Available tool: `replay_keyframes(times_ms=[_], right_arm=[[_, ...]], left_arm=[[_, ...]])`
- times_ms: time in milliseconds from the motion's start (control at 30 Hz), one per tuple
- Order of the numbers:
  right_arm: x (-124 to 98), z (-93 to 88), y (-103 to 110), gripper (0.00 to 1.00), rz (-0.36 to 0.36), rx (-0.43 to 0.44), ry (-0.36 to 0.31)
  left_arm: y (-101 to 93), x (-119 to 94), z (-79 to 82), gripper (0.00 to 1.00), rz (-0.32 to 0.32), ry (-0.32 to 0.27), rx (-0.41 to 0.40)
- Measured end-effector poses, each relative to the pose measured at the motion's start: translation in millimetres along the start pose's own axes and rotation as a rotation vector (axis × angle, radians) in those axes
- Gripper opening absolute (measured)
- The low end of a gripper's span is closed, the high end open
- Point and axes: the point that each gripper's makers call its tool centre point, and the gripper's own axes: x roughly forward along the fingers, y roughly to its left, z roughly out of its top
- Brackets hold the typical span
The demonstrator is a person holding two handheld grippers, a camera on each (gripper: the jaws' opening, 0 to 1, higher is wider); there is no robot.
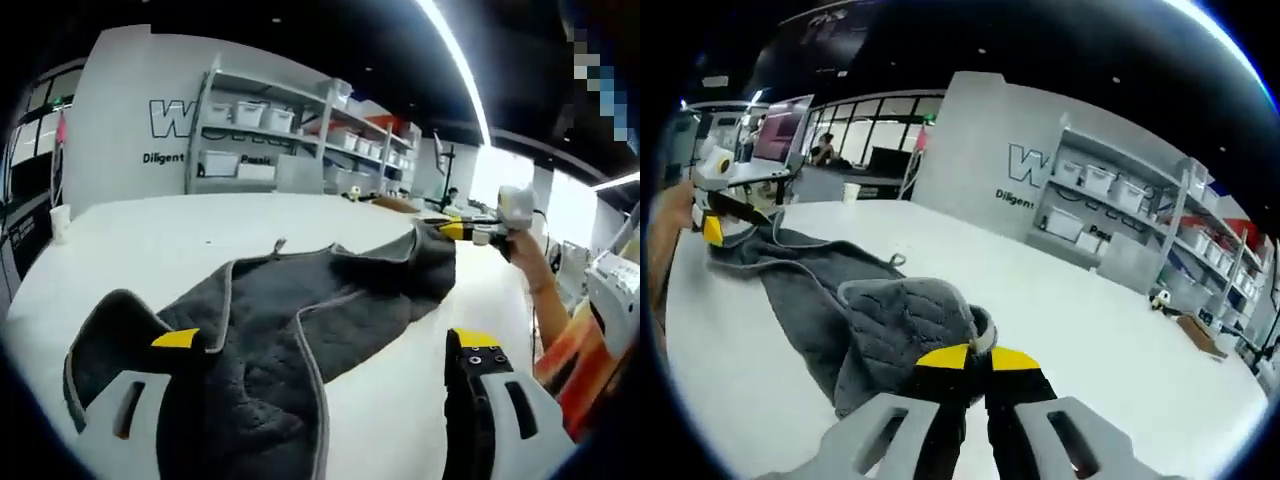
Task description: Open the folded towel by lifting each exposed corner and separating the folded layers until the towel lies flat within the target outline without major curled edges
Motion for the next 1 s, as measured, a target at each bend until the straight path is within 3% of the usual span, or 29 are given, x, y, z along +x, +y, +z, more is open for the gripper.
replay_keyframes(times_ms=[333,400,567,1000], right_arm=[[-11,-39.5,-50,0.00,-0.088,0.060,0.066],[-10,-42.7,-51,0.00,-0.090,0.062,0.074],[-6,-72.2,-58,0.00,-0.092,0.086,0.138],[3,-129.0,-61,0.00,-0.086,0.100,0.286]], left_arm=[[-18.2,20,-5.3,0.97,-0.040,0.034,0.016],[-21.0,23,-5.9,0.97,-0.044,0.037,0.017],[-22.3,23,-6.7,0.97,-0.042,0.046,0.025],[-19.0,19,-9.3,0.97,-0.023,0.061,0.023]])
